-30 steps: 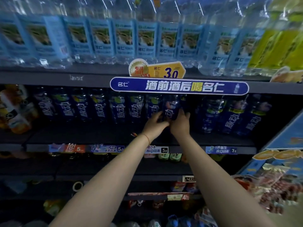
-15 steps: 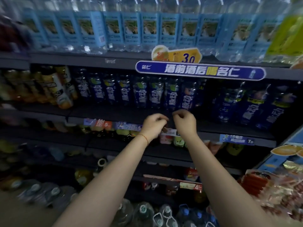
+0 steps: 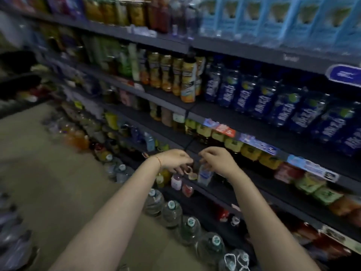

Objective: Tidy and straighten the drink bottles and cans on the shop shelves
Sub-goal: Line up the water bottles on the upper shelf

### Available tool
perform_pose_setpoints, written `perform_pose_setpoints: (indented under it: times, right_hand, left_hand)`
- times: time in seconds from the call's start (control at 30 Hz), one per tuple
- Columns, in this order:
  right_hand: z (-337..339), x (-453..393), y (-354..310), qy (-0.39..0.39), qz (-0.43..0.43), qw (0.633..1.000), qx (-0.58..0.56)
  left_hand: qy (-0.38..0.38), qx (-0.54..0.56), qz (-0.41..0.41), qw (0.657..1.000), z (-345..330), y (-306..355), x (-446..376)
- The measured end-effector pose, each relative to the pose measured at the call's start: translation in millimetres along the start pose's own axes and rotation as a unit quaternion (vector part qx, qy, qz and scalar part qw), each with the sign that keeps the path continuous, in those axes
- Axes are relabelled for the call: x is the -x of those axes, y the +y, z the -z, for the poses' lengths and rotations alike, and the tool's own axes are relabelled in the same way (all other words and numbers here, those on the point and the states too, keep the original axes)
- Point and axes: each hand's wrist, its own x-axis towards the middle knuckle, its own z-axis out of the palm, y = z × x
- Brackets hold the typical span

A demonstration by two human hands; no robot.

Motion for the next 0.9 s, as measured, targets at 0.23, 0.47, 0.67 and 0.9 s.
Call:
perform_pose_setpoints:
  times: [0.23,0.47,0.67,0.9]
  right_hand:
    - [-190,-75,-66,-0.009,-0.063,0.993,-0.1]
    - [-324,-148,-74,-0.051,-0.191,0.974,-0.11]
    - [-378,-247,-48,-0.009,-0.267,0.955,-0.13]
    - [-428,-398,8,0.067,-0.358,0.923,-0.123]
  left_hand:
    - [0.136,0.162,0.033,0.977,136,-166,-1]
    - [0.157,0.268,0.09,0.946,214,-279,-39]
    - [0.139,0.329,0.115,0.927,258,-329,-109]
    - [0.135,0.299,0.163,0.93,303,-377,-223]
